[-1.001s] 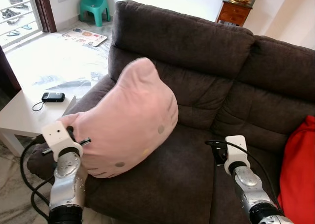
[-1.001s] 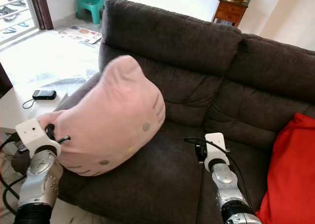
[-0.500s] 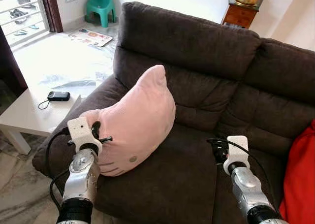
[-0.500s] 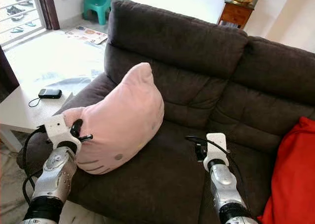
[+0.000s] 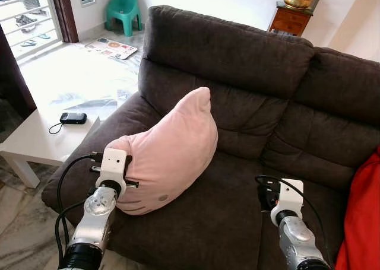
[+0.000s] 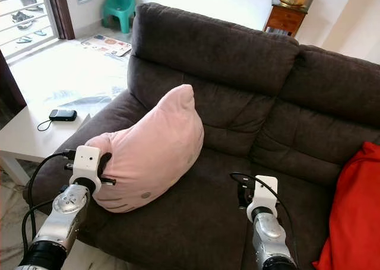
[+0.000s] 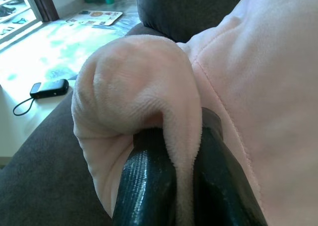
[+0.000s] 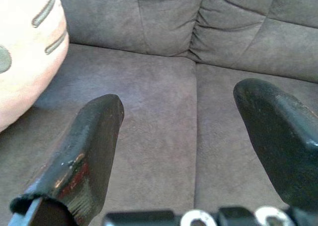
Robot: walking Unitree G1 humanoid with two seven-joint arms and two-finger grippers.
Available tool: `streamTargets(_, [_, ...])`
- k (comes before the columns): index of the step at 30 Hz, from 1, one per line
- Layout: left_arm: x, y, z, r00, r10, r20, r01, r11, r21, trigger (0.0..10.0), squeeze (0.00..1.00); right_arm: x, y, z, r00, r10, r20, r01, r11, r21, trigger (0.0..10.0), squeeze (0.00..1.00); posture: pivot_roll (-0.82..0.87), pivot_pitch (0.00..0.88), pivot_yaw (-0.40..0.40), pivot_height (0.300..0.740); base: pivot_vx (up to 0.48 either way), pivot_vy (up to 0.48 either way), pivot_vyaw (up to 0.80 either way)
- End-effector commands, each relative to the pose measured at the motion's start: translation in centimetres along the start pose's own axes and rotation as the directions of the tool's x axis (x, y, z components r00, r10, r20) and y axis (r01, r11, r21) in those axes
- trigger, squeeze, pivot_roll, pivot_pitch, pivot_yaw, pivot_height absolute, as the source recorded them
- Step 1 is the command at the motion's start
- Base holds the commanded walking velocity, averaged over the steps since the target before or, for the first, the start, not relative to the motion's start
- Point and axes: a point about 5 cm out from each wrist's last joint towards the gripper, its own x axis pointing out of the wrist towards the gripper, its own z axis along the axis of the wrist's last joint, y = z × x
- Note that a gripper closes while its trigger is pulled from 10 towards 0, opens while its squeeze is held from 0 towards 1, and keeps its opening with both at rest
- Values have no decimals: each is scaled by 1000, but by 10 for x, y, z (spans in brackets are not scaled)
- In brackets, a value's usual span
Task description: Move the pillow to the sofa from floor
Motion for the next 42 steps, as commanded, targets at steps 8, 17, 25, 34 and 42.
streamTargets(8, [1, 8, -4, 996, 92, -7, -92, 995, -31, 10000, 1000, 0, -5, 1, 1000, -16, 14, 16, 1000, 18, 10000, 0, 116, 0, -154, 740, 0, 0, 0])
streamTargets(17, [1, 9, -2, 994, 105, 18, -104, 994, -24, 10000, 1000, 1, -4, 4, 1000, -13, 28, 13, 1000, 22, 10000, 0, 119, 0, -154, 740, 0, 0, 0])
streamTargets(25, [-1, 20, 5, 978, 191, 79, -192, 981, 12, 10000, 1000, 1, -2, 3, 999, -14, 33, 13, 1000, 28, 10000, 0, 120, 0, -153, 740, 0, 0, 0])
streamTargets(34, [-5, 30, 28, 938, 264, 225, -276, 961, 26, 10000, 1000, 0, -3, 4, 999, -19, 44, 17, 999, 34, 10000, 0, 120, 0, -151, 740, 0, 0, 0])
streamTargets(42, [-12, 11, 22, 957, 181, 228, -199, 978, 58, 10000, 0, -1, -3, 2, 999, -22, 44, 20, 999, 36, 10000, 0, 124, 0, -150, 740, 0, 0, 0])
